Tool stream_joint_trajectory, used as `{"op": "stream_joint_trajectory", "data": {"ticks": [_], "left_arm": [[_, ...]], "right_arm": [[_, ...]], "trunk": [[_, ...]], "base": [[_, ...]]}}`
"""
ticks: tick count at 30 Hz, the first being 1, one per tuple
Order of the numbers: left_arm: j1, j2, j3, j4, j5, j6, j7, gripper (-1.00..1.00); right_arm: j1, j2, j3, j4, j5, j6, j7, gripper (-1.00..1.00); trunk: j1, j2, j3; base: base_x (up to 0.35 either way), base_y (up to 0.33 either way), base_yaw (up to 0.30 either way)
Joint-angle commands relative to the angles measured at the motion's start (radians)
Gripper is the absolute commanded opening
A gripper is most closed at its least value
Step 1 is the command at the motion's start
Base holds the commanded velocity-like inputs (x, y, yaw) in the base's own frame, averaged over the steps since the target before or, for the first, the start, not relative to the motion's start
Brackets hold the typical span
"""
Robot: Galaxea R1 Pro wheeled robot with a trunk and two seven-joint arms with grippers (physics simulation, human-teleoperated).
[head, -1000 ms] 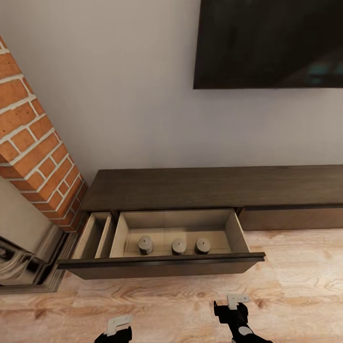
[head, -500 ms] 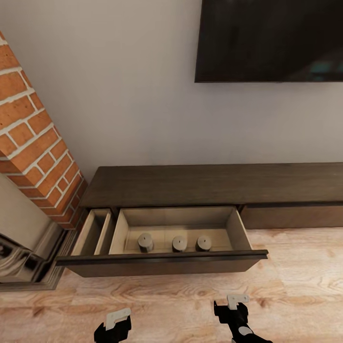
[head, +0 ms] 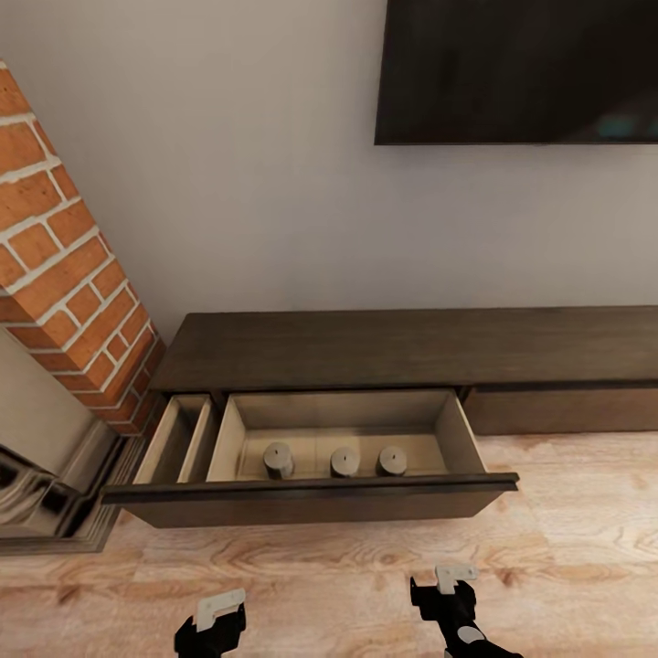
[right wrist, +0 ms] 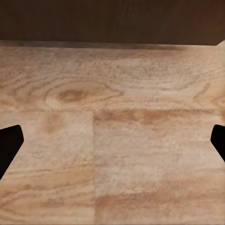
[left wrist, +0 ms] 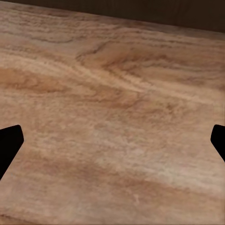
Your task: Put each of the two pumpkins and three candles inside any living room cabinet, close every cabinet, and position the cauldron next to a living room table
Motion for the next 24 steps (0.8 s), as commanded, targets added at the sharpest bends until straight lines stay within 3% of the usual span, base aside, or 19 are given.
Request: {"op": "stream_joint_trajectory", "data": {"ticks": [1,12,24], "left_arm": [[0.0,-0.001,0.0,0.0,0.0,0.0,0.0,1.0],[0.0,-0.007,-0.002,0.003,-0.002,0.001,0.0,1.0],[0.0,-0.009,-0.004,0.009,-0.002,0.003,-0.041,1.0]], "right_arm": [[0.0,0.0,0.0,0.0,0.0,0.0,0.0,1.0],[0.0,0.0,0.0,0.0,0.0,-0.001,0.0,1.0],[0.0,0.0,0.0,0.0,0.0,-0.001,0.0,1.0]], "trunk": [[0.004,-0.007,-0.003],[0.046,-0.084,-0.038],[0.092,-0.168,-0.075]], "base": [[0.0,0.0,0.0],[0.025,0.0,0.0],[0.299,-0.039,0.0]]}}
